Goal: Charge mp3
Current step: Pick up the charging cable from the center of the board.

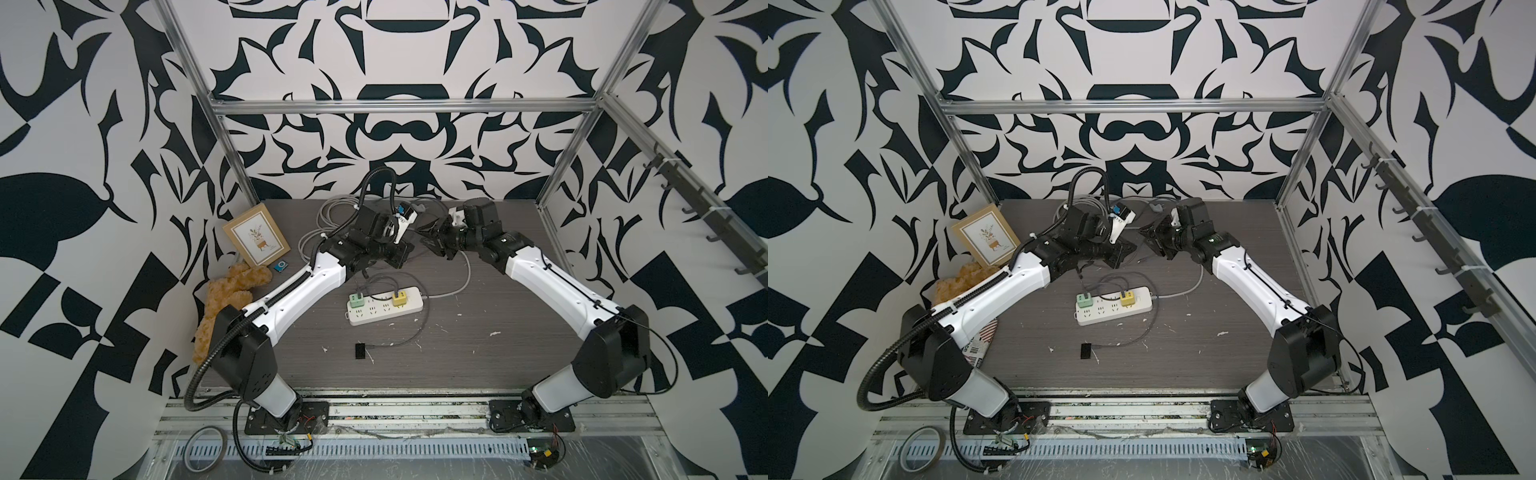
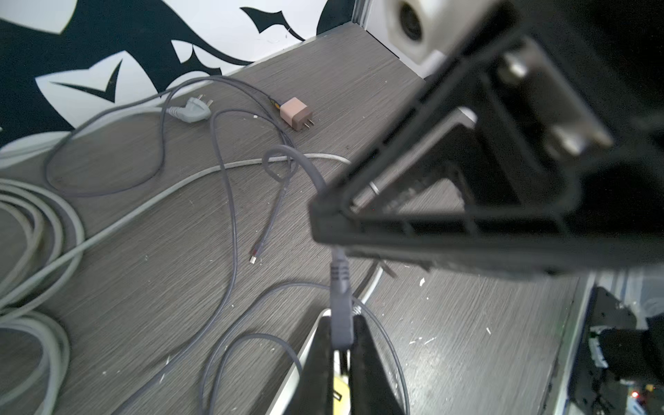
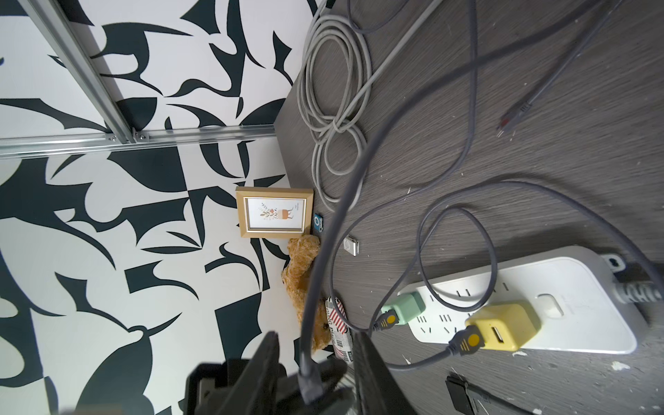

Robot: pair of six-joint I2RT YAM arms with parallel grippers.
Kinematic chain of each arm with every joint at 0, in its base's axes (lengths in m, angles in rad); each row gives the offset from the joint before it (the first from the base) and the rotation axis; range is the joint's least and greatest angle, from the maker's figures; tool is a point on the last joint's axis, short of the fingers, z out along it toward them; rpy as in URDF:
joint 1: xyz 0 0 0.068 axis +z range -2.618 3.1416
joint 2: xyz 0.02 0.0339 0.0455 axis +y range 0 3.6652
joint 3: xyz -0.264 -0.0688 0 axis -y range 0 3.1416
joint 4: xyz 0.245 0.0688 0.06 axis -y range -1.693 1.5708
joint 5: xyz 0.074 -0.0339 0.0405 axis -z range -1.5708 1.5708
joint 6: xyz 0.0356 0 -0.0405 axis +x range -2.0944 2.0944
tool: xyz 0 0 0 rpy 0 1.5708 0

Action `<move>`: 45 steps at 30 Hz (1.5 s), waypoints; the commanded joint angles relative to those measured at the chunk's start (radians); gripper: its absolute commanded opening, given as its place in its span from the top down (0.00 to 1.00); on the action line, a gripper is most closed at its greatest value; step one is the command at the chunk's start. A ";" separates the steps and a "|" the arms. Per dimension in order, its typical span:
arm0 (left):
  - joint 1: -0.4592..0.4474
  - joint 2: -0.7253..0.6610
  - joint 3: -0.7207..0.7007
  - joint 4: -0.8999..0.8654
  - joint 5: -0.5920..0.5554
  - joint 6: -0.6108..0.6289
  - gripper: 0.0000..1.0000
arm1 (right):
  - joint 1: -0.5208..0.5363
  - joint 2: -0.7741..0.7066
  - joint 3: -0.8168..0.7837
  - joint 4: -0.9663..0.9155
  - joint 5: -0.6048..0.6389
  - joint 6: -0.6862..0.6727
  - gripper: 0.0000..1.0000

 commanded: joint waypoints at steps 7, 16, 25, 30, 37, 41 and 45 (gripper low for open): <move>-0.115 -0.042 -0.052 0.079 -0.248 0.354 1.00 | -0.019 -0.036 0.016 0.008 -0.095 0.057 0.63; -0.151 -0.023 -0.058 0.110 -0.367 0.419 1.00 | 0.010 -0.054 -0.006 -0.039 -0.078 0.052 0.80; -0.170 -0.004 -0.064 0.138 -0.422 0.461 1.00 | 0.058 -0.080 -0.053 -0.021 -0.038 0.080 1.00; -0.139 -0.067 -0.063 0.125 -0.407 0.183 0.64 | 0.041 -0.123 -0.087 0.146 0.030 0.023 1.00; 0.079 -0.320 -0.345 0.413 0.213 -0.891 0.30 | -0.012 -0.120 -0.076 0.572 0.124 -0.289 1.00; 0.082 -0.326 -0.429 0.575 0.211 -1.284 0.31 | 0.003 -0.091 -0.084 0.769 0.140 -0.305 1.00; 0.081 -0.319 -0.375 0.596 0.176 -1.403 0.31 | 0.030 -0.061 -0.112 0.898 0.162 -0.277 1.00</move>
